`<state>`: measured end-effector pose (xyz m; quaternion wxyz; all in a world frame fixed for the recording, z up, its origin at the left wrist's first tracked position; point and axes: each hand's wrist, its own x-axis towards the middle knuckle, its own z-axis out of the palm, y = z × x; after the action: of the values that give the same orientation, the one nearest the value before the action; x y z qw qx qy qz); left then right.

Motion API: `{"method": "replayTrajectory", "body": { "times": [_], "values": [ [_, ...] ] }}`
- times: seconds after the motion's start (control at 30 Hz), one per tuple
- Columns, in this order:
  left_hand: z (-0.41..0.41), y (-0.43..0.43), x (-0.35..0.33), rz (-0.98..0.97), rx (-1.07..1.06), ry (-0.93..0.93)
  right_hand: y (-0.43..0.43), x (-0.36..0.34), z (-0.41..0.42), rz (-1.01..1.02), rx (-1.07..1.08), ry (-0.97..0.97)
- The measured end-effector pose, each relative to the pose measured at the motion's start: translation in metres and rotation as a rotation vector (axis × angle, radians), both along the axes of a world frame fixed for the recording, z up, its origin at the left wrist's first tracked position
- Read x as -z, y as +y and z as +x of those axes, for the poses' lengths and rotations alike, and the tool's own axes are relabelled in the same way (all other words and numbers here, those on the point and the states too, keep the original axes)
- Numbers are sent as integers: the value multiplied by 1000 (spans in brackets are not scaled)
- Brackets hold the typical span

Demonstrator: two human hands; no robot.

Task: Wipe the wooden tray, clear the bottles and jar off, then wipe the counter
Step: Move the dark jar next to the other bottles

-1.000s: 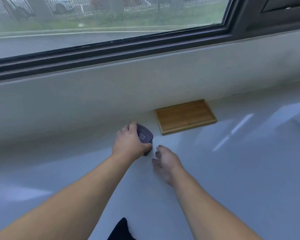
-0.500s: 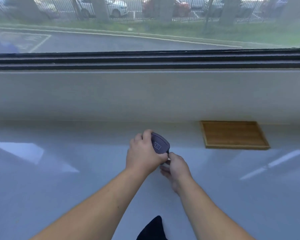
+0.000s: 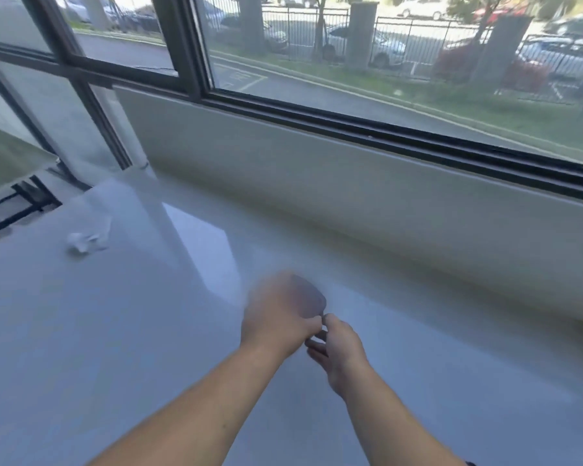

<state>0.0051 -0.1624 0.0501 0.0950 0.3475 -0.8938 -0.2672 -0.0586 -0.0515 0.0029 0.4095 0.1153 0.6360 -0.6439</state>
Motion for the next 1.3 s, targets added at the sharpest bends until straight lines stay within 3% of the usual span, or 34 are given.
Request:
{"method": "replayTrajectory", "body": {
  "times": [0.37,0.77,1.3],
  "values": [
    [203,-153,2,-42,-361,3,-183,3,165,1,-375,-18],
    [386,-238,31,-35,-661,-20,-298,26,333,-28,-655,-53],
    [479,-259,67,11,-763,-65,-337,56,421,78,-801,-71]
  ]
}}
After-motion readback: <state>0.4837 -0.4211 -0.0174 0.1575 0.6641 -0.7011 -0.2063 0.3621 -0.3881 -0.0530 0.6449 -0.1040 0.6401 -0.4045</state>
